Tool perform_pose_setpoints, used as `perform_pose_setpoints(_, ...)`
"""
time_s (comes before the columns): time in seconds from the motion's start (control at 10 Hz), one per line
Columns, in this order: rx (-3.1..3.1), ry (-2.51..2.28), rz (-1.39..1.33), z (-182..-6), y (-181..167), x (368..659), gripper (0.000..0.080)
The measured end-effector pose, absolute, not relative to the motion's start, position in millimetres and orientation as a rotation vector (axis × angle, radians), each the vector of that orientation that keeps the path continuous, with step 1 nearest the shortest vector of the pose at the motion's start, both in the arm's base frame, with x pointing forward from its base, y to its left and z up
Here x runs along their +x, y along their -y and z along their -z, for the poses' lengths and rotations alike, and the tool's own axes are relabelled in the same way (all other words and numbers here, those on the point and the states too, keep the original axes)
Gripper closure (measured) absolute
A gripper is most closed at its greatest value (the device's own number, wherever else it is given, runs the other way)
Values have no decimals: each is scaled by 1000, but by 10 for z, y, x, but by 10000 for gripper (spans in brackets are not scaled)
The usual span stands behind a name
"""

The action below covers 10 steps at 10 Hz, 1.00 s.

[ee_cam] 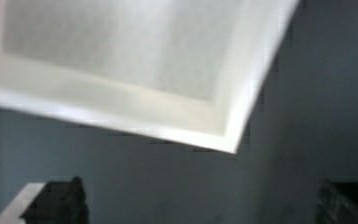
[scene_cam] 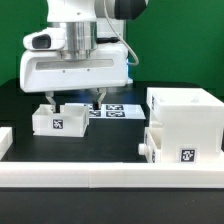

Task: Assemble drawer

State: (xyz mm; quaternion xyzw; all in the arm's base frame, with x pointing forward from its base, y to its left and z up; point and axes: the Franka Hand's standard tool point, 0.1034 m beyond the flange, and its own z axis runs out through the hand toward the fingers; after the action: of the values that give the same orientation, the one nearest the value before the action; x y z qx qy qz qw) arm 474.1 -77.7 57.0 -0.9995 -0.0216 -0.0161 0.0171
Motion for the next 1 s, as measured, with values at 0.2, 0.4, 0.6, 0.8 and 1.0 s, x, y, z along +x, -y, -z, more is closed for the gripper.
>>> perform_pose_setpoints(0.2, -3107, -37, 58, -533, 723, 4607, 150)
perform_pose_setpoints(0.4, -3117, -17, 90, -425, 663, 4415, 150)
perform_pose_setpoints(0.6, -3118, 2, 77, -372, 677, 4330, 150)
perform_pose_setpoints(0.8, -3119, 8, 82, -375, 675, 4344, 150)
perform_pose_setpoints(1.0, -3121, 8, 88, -285, 671, 4305, 150)
